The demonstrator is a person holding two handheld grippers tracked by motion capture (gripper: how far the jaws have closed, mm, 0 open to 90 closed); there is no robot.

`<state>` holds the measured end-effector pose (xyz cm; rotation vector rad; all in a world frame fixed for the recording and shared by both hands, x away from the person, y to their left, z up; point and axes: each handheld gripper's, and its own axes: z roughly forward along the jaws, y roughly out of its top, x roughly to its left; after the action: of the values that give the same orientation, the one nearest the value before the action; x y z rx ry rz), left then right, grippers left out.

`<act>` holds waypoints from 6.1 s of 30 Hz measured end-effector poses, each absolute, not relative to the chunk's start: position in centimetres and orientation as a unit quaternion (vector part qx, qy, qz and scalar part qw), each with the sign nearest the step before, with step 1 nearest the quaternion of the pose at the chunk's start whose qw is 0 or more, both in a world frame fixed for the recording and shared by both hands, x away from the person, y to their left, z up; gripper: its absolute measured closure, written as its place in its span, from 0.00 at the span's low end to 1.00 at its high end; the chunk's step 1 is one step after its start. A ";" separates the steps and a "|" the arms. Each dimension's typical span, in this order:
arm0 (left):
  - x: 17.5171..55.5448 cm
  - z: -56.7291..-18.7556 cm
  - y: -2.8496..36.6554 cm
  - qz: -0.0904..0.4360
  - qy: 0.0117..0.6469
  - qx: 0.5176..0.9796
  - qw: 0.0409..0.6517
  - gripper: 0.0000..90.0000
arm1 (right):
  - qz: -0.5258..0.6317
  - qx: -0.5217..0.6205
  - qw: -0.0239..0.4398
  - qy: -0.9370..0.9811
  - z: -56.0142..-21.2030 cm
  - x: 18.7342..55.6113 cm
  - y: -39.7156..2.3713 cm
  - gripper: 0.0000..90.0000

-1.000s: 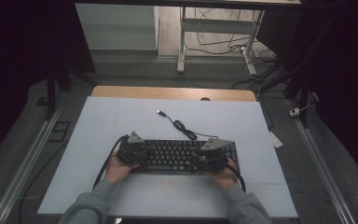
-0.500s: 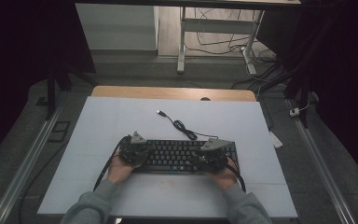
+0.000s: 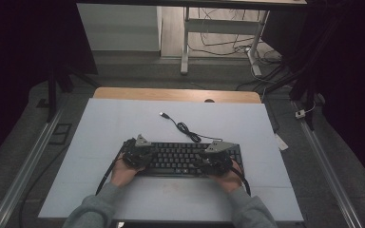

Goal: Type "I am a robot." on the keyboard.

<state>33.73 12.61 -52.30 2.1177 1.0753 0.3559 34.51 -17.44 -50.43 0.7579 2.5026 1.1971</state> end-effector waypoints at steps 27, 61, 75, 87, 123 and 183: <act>30.4 -49.3 17.0 0.133 0.435 0.794 0.404 0.36 | 0.415 0.264 0.135 0.860 -50.3 34.6 -17.7 0.59; 30.6 -49.7 17.3 0.132 0.437 0.798 0.393 0.35 | 0.430 0.246 0.111 0.862 -49.8 34.5 -15.6 0.84; 30.6 -49.8 17.2 0.130 0.435 0.801 0.391 0.35 | 0.412 0.220 0.094 0.879 -50.5 34.4 -12.4 0.99; 30.6 -49.8 17.2 0.131 0.434 0.801 0.390 0.35 | 0.397 0.221 0.089 0.886 -51.0 34.5 -11.8 0.99; 30.6 -49.9 17.2 0.132 0.433 0.802 0.389 0.34 | 0.427 0.245 0.129 0.861 -49.9 34.6 -14.6 0.71; 24.2 -51.5 22.1 0.156 0.462 0.779 0.394 0.27 | 0.430 0.312 0.197 0.824 -50.2 29.5 -30.1 0.51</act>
<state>24.21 22.10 -51.45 1.9765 1.1711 0.3949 29.52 -30.06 -50.24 0.8750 2.3061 1.2050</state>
